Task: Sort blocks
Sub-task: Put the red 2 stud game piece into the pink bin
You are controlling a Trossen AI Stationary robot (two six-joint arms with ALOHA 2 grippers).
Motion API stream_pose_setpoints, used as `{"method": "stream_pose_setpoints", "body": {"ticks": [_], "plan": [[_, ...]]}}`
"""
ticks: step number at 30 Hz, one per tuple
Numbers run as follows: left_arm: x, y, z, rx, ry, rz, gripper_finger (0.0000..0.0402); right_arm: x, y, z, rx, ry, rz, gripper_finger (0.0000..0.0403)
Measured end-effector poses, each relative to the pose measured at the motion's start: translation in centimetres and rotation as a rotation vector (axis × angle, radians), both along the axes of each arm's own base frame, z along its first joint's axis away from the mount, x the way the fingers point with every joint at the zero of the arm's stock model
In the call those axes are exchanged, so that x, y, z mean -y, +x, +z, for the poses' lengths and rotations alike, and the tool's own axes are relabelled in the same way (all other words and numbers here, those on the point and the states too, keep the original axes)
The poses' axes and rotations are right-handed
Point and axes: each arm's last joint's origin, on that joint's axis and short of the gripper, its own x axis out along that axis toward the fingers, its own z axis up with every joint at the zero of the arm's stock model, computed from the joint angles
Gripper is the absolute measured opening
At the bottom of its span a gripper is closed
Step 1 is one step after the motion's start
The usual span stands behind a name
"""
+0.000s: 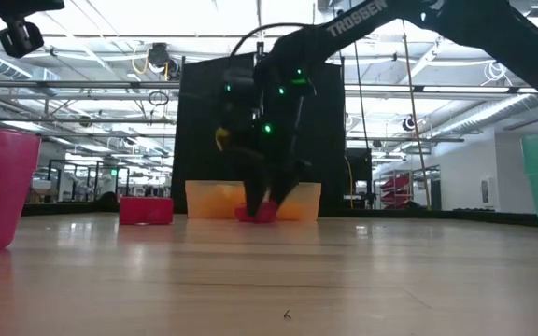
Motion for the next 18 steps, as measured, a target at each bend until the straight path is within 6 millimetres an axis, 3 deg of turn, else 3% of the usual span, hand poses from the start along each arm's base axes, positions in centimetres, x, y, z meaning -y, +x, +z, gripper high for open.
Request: {"method": "stream_pose_setpoints", "body": {"ticks": [5,12,18], "plan": [[0.0,0.0,0.0,0.001,0.0,0.002,0.0004,-0.5,-0.2,-0.8,-0.014,0.0,-0.016,0.0181],[0.0,0.0,0.0,0.004,0.001,0.007,0.0004,-1.3,0.9,-0.6,0.098,0.009,-0.05,0.0015],[0.0,0.0,0.0,0.004,-0.001,0.007,0.0004,-3.3,1.6,0.1,0.123,0.044,-0.043,0.0003]]}}
